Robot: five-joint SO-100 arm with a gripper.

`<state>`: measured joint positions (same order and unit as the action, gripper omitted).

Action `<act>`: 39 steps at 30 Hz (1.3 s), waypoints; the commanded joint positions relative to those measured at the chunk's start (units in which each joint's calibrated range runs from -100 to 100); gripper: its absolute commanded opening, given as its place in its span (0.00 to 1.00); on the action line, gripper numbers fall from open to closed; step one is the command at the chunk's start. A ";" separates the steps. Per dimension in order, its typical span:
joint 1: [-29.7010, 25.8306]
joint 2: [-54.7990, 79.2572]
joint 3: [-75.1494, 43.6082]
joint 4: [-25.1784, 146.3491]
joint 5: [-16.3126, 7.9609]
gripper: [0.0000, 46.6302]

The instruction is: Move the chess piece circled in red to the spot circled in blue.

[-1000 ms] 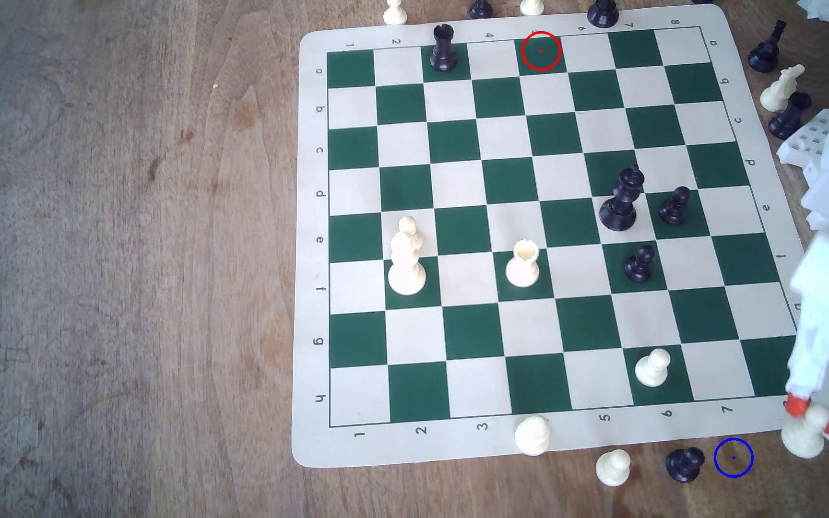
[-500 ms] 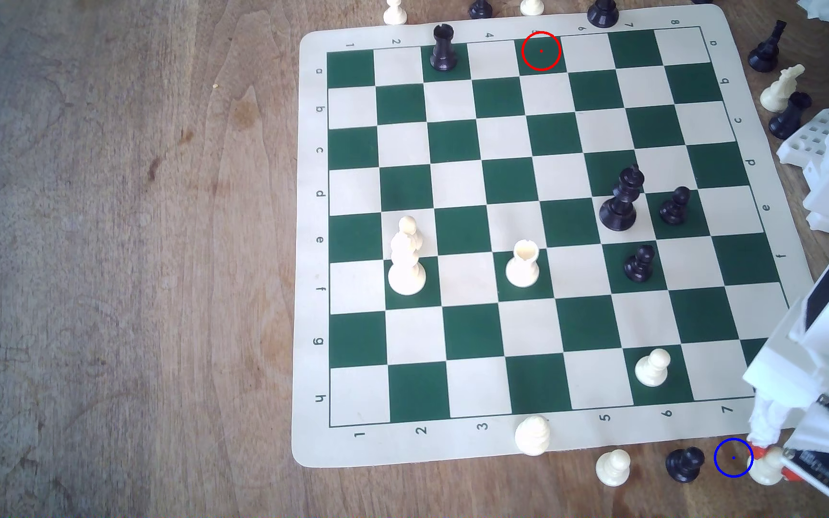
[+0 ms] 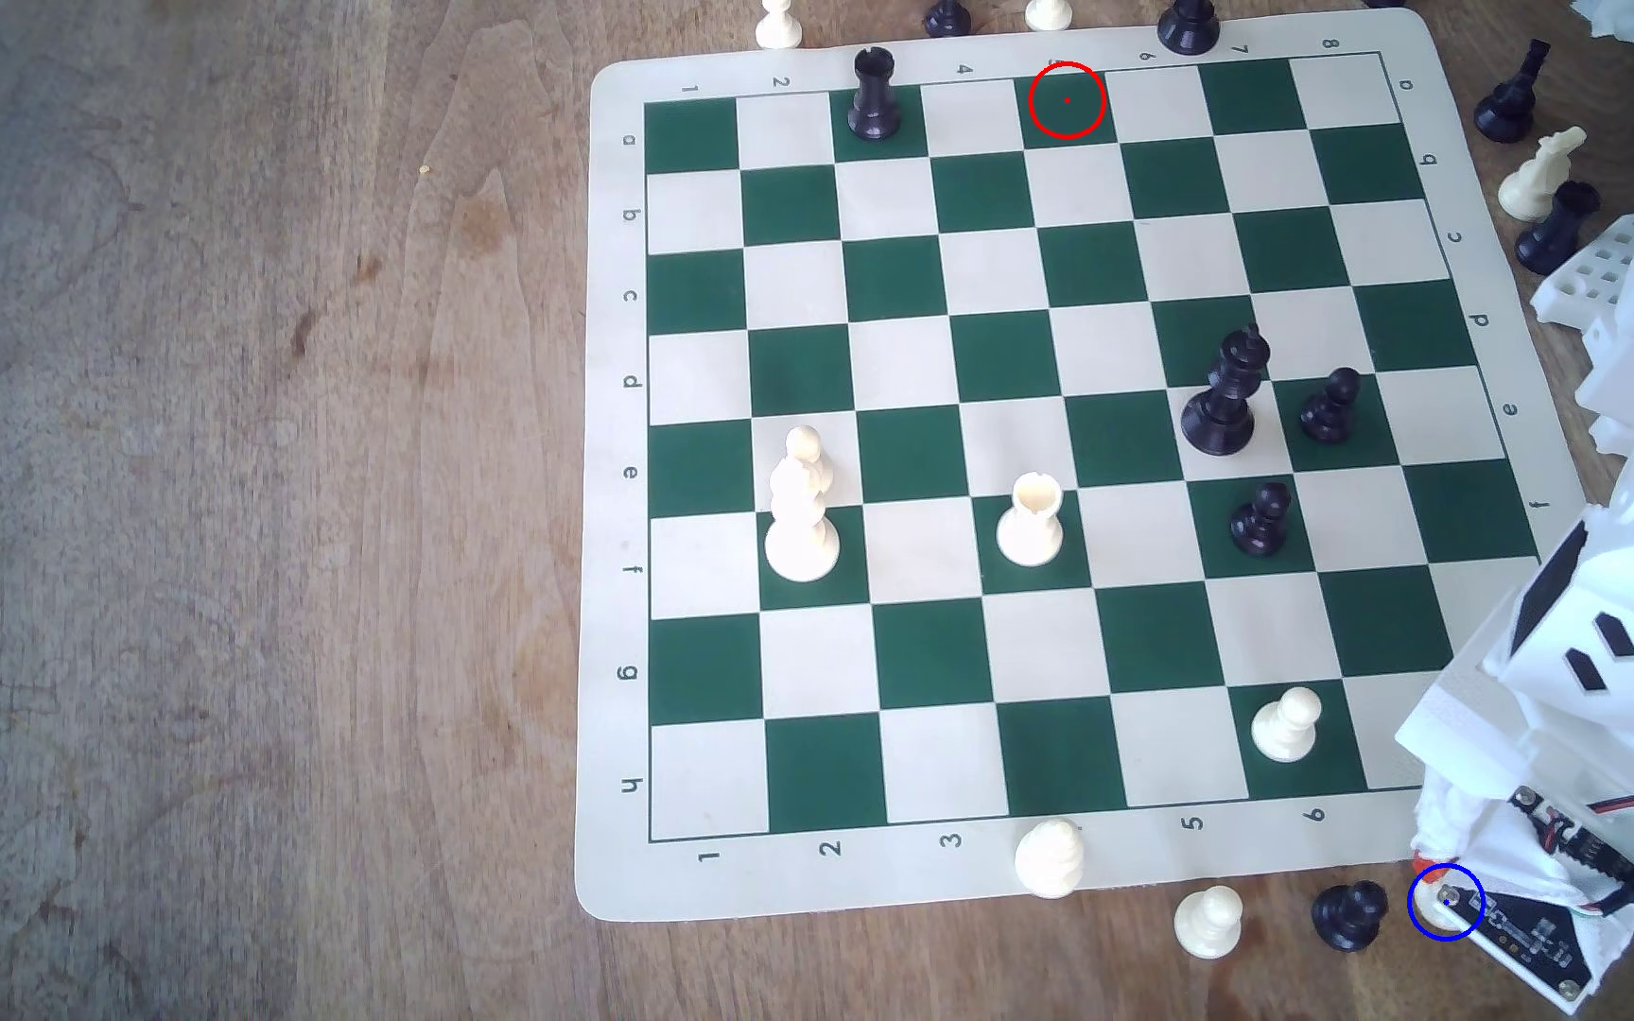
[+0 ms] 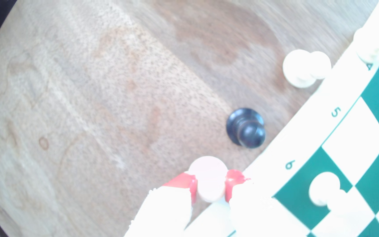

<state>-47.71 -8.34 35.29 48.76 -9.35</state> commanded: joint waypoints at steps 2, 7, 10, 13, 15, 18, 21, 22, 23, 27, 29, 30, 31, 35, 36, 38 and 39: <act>0.20 -0.41 -0.48 -0.77 0.05 0.00; -0.04 -0.15 -0.11 -0.77 -0.20 0.00; -0.27 -0.58 0.97 -1.67 -0.20 0.00; -0.19 -0.32 1.15 -2.00 -0.20 0.00; -0.04 -0.07 1.15 -2.16 -0.20 0.02; -0.12 -0.07 1.25 -2.25 -0.34 0.12; -0.19 -0.66 1.97 -2.49 -0.98 0.29; -0.35 -1.68 3.51 -3.47 -0.98 0.35; -0.35 -2.02 3.78 -3.47 -0.98 0.36; -0.04 -3.63 4.42 -3.47 -0.98 0.39; 0.43 -4.99 4.42 -3.39 -0.98 0.40; 0.67 -5.59 4.42 -3.15 -0.93 0.41; 1.06 -6.94 4.42 -2.57 -0.78 0.41; 2.23 -10.00 4.51 -0.77 -0.59 0.42; 2.86 -13.14 5.96 -0.61 -0.68 0.46; 3.64 -19.17 8.95 -0.94 -0.63 0.51; 4.03 -21.54 9.95 -0.85 -0.59 0.52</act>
<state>-45.28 -17.22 42.43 47.97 -10.18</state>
